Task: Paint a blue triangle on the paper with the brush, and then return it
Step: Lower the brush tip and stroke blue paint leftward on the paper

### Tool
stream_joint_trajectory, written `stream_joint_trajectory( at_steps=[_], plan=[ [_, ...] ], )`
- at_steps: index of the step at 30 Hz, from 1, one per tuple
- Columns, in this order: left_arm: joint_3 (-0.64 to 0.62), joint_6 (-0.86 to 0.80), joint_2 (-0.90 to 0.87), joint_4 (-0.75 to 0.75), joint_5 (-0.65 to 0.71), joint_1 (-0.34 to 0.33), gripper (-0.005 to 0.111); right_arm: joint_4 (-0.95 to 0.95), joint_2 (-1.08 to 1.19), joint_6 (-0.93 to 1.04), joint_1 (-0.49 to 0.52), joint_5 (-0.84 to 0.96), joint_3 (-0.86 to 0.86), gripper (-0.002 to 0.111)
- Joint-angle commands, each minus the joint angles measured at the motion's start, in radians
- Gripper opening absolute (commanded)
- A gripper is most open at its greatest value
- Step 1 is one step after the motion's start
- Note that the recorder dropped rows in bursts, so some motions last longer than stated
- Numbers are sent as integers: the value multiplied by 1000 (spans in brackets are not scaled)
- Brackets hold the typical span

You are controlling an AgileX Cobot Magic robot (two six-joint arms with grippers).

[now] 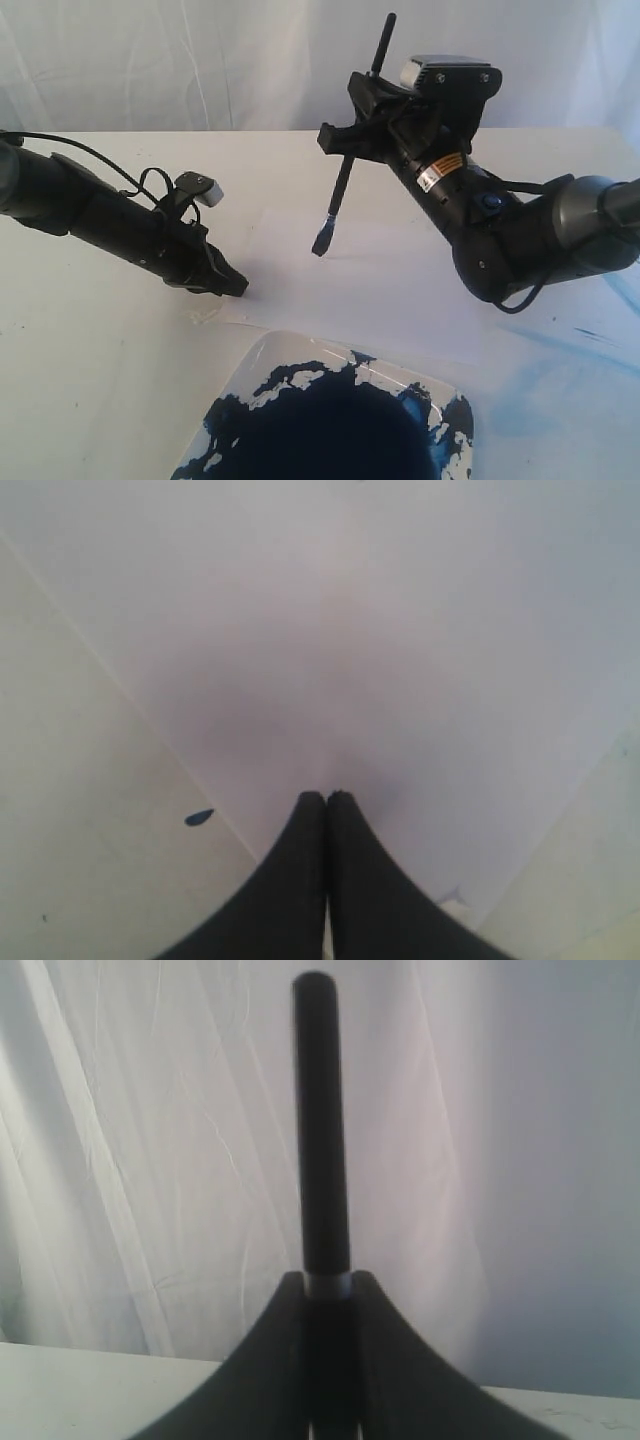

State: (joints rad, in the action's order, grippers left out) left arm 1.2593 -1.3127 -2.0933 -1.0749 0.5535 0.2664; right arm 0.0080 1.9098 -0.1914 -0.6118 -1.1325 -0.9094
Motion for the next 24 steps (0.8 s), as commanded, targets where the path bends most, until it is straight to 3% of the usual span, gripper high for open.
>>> stream_joint_trajectory(
  at_steps=[1, 10, 24],
  plan=[
    [-8, -2, 6, -1, -6, 3, 0, -8, 22, -2, 4, -13, -18, 0],
    [-8, -2, 6, -1, -6, 3, 0, -8, 22, 13, 4, 33, -18, 0],
    [-8, -2, 6, -1, -6, 3, 0, 122, 22, 252, 4, 33, -18, 0]
  ],
)
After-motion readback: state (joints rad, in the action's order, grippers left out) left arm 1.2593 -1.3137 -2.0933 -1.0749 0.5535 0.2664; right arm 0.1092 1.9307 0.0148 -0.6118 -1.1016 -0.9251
